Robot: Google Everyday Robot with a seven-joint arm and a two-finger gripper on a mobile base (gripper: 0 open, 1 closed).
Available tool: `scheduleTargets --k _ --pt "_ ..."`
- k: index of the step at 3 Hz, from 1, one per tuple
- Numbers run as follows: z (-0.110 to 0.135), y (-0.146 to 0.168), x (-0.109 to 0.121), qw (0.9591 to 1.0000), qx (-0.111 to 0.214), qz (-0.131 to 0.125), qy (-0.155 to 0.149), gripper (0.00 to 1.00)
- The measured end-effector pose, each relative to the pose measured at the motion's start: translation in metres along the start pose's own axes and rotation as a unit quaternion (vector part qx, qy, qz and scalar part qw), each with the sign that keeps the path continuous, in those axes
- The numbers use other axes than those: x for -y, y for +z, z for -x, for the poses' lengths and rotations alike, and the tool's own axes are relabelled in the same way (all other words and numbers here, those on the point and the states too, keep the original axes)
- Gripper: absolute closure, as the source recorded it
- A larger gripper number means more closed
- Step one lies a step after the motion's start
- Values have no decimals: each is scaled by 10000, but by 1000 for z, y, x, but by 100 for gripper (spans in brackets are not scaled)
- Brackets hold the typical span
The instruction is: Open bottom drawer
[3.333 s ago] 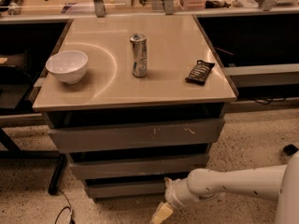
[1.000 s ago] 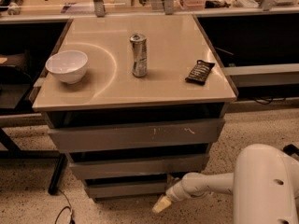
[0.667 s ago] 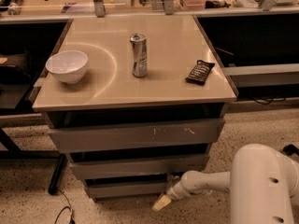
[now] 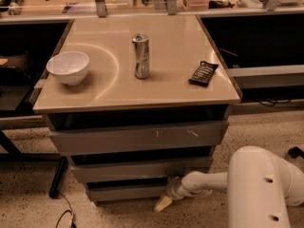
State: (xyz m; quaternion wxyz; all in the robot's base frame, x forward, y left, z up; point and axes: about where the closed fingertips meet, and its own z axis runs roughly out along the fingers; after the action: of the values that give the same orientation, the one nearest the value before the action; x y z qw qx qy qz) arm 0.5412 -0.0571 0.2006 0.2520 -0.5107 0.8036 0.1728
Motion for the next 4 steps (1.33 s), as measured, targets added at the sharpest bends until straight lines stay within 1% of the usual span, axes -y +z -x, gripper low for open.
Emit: scheduleTargets --k 2,3,4 --pt "0 25 -7 9998 3 208 -49 0" --pt "1 37 -14 9993 -46 339 -140 0" --pt "2 46 -28 9982 -159 517 -260 0"
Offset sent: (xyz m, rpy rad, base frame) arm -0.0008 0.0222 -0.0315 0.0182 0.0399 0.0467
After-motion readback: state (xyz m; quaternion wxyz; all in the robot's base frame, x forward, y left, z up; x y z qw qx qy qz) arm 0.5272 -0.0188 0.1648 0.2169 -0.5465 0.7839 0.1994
